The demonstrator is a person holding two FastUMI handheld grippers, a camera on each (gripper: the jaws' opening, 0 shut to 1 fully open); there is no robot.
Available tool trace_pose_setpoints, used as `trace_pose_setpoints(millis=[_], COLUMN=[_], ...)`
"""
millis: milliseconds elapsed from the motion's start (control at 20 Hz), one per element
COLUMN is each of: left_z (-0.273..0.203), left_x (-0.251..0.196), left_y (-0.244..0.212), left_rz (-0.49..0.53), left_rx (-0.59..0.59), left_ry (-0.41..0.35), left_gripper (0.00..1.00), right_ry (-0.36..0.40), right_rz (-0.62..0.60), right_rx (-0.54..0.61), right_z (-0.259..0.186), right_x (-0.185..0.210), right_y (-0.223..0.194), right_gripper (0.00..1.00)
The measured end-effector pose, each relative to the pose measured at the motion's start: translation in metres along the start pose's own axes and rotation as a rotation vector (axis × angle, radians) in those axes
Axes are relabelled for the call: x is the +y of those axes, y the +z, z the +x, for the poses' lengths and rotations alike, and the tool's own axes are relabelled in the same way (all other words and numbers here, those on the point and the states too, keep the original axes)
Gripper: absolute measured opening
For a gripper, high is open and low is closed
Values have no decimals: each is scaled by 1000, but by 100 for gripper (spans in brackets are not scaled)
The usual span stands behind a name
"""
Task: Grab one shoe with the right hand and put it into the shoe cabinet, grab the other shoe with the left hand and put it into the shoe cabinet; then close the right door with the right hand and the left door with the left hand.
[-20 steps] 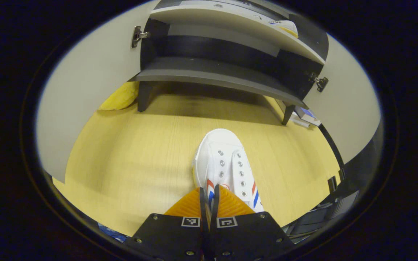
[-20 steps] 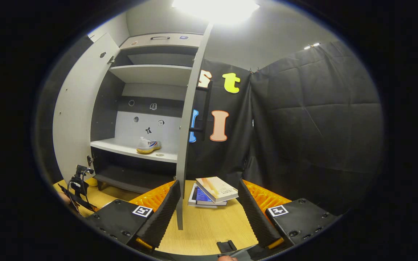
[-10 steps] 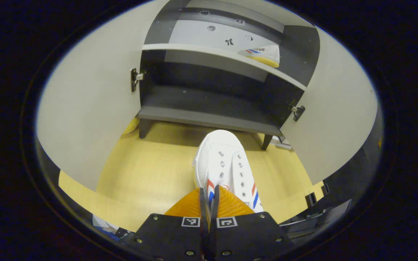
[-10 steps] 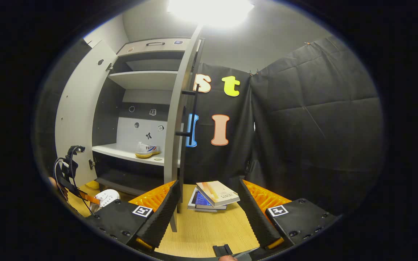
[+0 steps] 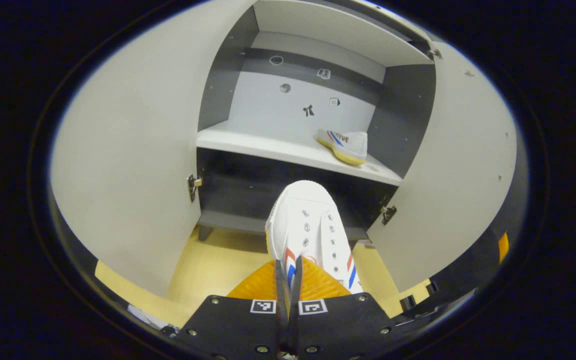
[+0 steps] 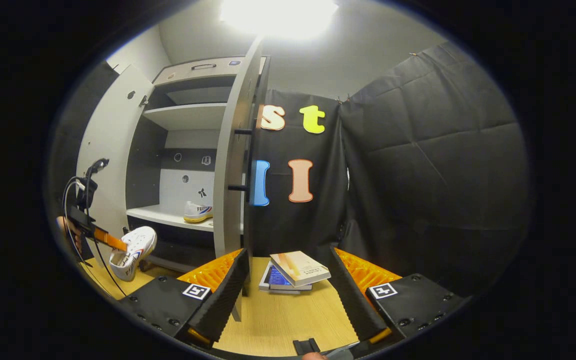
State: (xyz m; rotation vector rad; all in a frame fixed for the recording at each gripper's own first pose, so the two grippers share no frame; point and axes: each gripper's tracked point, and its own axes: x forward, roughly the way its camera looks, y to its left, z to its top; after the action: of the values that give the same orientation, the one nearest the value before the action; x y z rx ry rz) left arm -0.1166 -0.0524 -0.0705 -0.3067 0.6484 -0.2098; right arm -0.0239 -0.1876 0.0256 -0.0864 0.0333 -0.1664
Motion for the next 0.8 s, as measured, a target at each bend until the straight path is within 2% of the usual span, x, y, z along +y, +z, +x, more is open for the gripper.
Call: trace_pose_setpoints(millis=[250,300,800], left_z=[2,2,-1], left_x=[-1,-1,-5], left_y=[1,1,7], left_rz=[7,12,40], left_rx=[-86,-98,-194], left_ry=[-48,-53,-122], left_gripper=[2,1,0], right_ry=[-41,-53,-173], right_rz=[-3,-4,-26], right_rx=[-2,2,19], right_z=[-1,0,-4], right_x=[7,7,-1], right_y=[1,0,1], right_gripper=[96,99,99])
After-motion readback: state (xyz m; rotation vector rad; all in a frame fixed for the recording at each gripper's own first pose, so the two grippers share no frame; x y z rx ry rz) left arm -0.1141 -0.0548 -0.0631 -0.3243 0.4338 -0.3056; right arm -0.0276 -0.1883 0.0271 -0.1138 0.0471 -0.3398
